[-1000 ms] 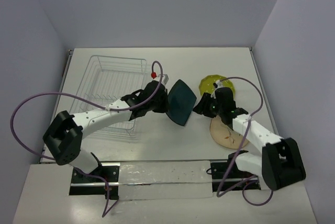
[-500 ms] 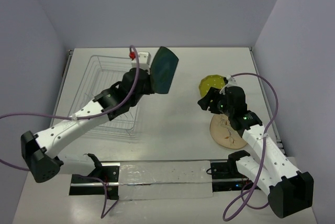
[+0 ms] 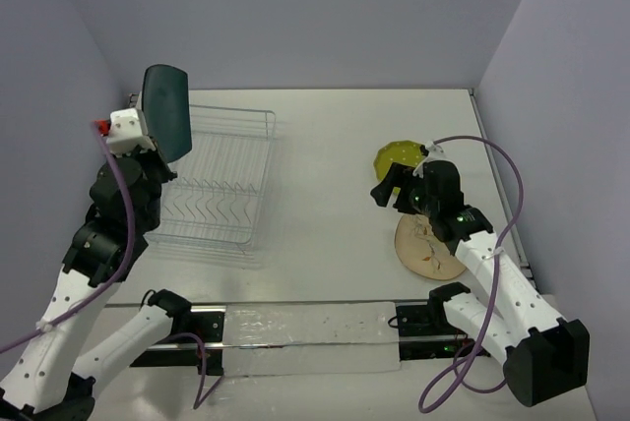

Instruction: Load the plates into the dish rack

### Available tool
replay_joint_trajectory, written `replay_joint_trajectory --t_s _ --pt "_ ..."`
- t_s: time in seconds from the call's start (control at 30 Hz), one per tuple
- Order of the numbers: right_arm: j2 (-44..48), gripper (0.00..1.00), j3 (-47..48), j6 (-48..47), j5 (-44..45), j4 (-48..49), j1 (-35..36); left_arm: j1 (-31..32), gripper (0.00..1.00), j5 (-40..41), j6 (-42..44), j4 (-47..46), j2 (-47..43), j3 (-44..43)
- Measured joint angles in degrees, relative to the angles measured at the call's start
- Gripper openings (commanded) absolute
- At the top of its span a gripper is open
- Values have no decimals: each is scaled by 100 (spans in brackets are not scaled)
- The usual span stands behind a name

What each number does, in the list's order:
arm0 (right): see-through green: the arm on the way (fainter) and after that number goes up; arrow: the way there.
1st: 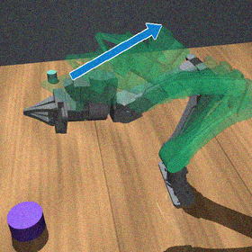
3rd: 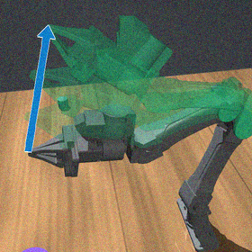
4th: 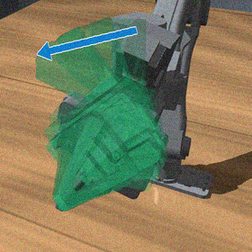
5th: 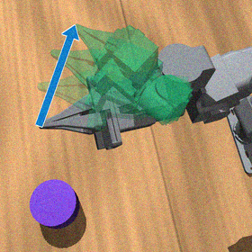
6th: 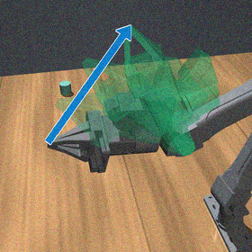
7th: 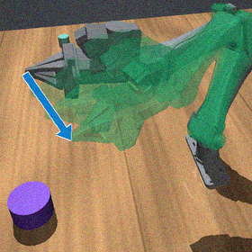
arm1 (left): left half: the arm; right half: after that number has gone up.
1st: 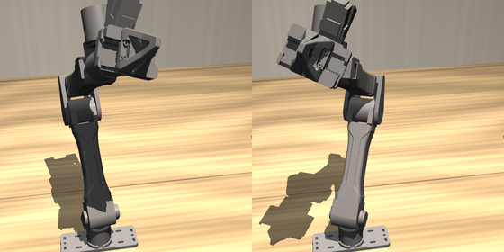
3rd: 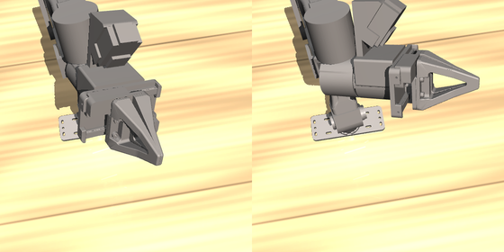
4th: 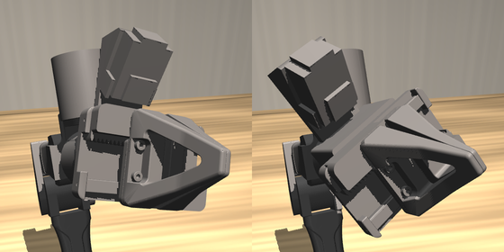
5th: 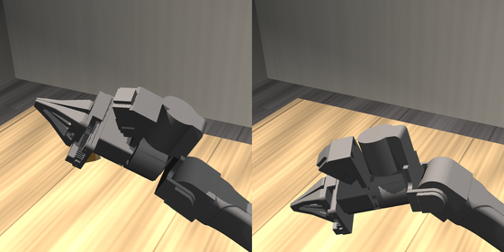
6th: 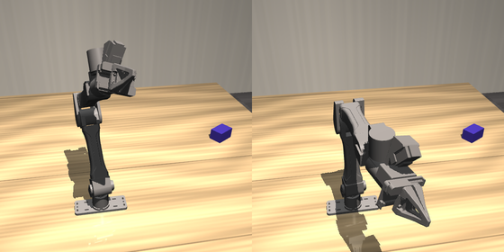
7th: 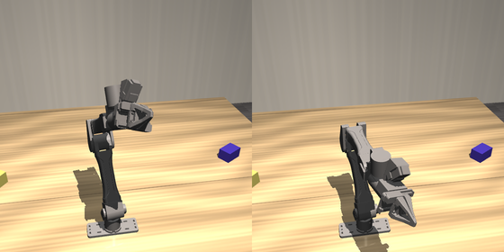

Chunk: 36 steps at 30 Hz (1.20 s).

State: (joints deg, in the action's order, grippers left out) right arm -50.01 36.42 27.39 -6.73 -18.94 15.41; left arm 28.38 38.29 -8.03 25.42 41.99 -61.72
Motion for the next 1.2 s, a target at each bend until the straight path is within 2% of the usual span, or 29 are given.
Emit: replay_joint_trajectory --t_s 0.2,0.4,0.77,1.2 --pt "-254 90 101 -8 112 -18 -26 -703 0 -458 16 177 615 429" --pt "-413 90 217 -30 110 -72 -52 -1160 0 -608 -566 1018 1037 468" --pt "-903 89 217 -74 -378 -54 -82 -1193 0 -673 -623 1816 802 35" --pt "-1044 89 217 -113 -816 55 -84 -1193 0 -567 -379 2656 354 121"
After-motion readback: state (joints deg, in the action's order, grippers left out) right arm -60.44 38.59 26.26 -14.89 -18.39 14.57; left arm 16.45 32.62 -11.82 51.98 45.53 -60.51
